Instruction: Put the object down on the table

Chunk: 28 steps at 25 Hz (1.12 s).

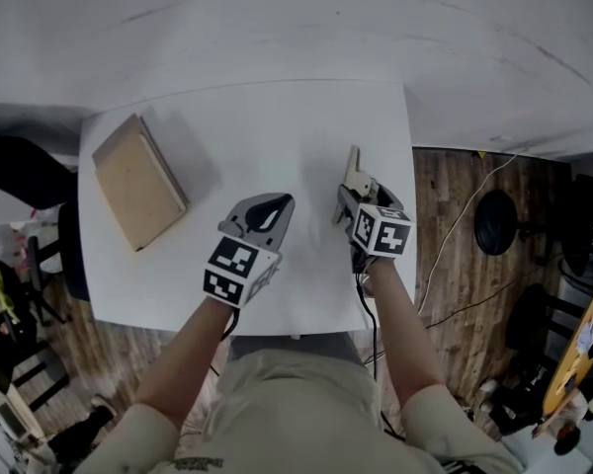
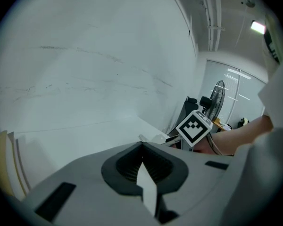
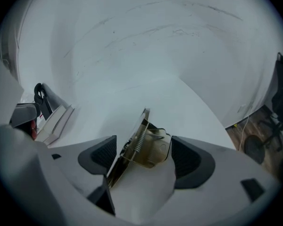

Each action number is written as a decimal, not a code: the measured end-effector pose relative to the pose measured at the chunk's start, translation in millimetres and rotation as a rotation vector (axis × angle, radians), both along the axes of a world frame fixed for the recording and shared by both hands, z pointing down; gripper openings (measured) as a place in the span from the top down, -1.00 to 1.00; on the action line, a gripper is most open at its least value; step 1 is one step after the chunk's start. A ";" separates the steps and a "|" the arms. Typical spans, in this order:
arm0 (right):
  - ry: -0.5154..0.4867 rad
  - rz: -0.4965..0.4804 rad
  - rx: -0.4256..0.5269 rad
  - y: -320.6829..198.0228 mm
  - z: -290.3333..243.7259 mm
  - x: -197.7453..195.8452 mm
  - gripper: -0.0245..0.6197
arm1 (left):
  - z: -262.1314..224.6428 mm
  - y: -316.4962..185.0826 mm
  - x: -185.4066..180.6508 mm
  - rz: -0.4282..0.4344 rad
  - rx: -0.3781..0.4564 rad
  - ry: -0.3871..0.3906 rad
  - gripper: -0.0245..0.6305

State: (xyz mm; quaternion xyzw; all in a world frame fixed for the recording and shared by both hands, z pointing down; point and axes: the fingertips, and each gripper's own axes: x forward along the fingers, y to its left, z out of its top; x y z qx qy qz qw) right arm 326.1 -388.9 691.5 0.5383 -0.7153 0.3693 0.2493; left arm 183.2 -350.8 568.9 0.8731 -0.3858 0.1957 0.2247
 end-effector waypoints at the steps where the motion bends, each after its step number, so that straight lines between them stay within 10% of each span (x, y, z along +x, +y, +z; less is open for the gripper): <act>1: 0.011 -0.001 0.000 0.7 0.4 1.6 -0.19 | -0.5 2.0 -0.7 0.001 -0.001 -0.001 0.86; 19: -0.052 -0.060 0.215 13.1 -119.7 5.1 -0.09 | -64.9 20.9 -3.9 0.018 0.083 -0.003 0.86; 28: -0.195 -0.131 0.379 41.5 -228.5 -9.1 0.35 | -130.5 34.7 -3.4 0.019 0.214 -0.016 0.86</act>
